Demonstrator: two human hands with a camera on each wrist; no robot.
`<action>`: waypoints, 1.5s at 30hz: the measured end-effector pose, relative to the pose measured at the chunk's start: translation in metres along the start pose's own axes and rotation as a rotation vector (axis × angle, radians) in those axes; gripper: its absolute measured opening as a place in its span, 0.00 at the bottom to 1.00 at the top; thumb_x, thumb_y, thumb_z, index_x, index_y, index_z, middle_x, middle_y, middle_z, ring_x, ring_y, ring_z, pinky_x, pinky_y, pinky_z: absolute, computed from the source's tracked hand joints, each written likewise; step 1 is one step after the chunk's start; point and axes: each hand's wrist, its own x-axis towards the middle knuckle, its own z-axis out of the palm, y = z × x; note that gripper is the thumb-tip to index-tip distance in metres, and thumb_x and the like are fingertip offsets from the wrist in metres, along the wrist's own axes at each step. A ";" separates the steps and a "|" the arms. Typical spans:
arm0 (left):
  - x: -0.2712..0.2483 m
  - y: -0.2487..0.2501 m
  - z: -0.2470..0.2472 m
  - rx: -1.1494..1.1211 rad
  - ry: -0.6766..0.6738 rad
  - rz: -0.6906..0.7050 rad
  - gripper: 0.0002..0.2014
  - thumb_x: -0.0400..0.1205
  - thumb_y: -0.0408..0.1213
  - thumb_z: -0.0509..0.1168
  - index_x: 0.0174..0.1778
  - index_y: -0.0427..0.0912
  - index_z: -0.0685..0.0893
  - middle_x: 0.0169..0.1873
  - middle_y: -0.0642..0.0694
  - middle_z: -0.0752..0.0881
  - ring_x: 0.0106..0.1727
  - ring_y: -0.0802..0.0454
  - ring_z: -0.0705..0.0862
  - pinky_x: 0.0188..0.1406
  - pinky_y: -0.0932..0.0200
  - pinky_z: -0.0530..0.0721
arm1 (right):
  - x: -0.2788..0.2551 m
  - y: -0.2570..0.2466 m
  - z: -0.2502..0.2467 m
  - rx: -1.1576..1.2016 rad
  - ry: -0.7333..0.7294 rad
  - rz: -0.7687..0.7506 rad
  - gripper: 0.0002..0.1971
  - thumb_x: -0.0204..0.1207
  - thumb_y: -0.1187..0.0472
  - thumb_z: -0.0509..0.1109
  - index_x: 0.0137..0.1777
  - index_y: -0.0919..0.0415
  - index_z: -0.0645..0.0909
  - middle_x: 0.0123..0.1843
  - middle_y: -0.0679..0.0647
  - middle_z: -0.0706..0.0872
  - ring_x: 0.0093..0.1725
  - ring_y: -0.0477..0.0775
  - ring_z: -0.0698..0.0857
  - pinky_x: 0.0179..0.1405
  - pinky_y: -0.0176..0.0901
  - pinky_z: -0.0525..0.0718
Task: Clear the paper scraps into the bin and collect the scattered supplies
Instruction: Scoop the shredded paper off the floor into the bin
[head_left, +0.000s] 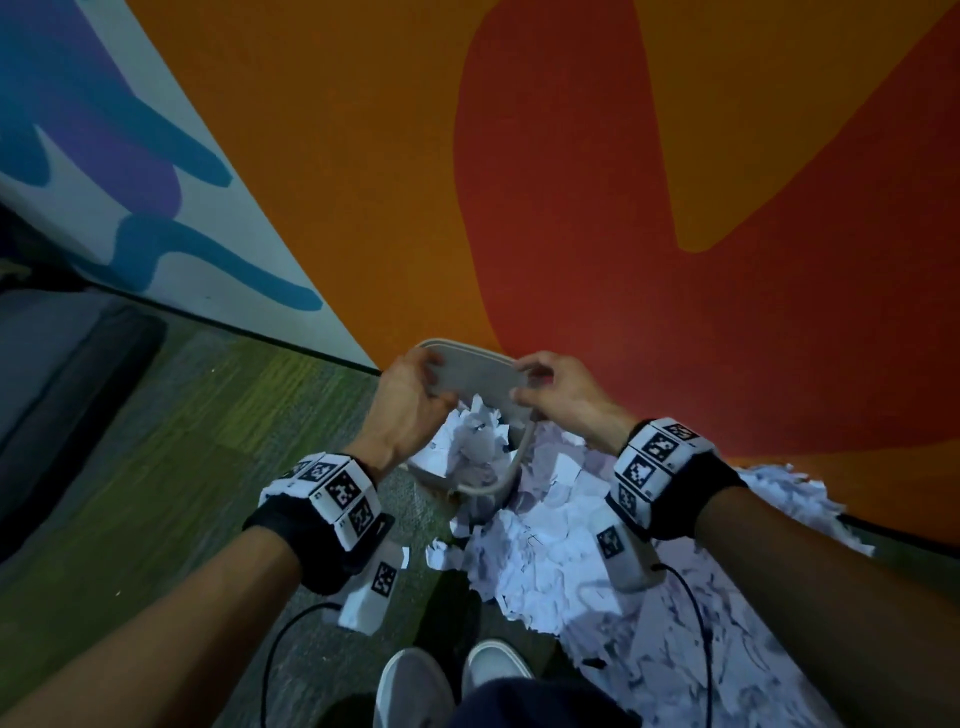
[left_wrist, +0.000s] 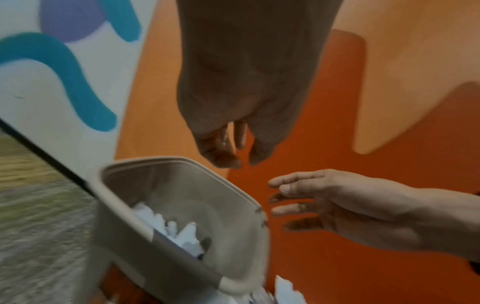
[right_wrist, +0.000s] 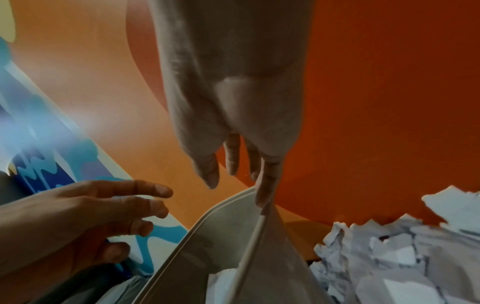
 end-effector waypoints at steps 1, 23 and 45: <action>-0.004 0.010 0.005 -0.003 -0.014 0.029 0.17 0.80 0.35 0.71 0.64 0.41 0.79 0.52 0.44 0.85 0.49 0.47 0.87 0.47 0.47 0.89 | -0.005 0.004 -0.009 -0.001 0.017 -0.011 0.18 0.74 0.61 0.77 0.64 0.53 0.82 0.58 0.52 0.83 0.54 0.53 0.87 0.53 0.55 0.90; 0.005 -0.077 0.270 0.319 -0.683 -0.039 0.61 0.73 0.40 0.80 0.85 0.68 0.37 0.84 0.49 0.26 0.85 0.37 0.31 0.79 0.28 0.64 | -0.012 0.265 -0.002 -0.852 -0.212 0.293 0.65 0.62 0.30 0.77 0.86 0.46 0.33 0.85 0.59 0.26 0.83 0.78 0.35 0.72 0.85 0.57; -0.003 -0.045 0.241 0.287 -0.327 0.117 0.10 0.85 0.27 0.55 0.61 0.39 0.74 0.56 0.38 0.78 0.54 0.39 0.82 0.56 0.46 0.82 | -0.020 0.225 -0.052 -0.366 0.092 0.151 0.18 0.75 0.59 0.76 0.65 0.60 0.84 0.49 0.50 0.85 0.50 0.52 0.83 0.46 0.39 0.74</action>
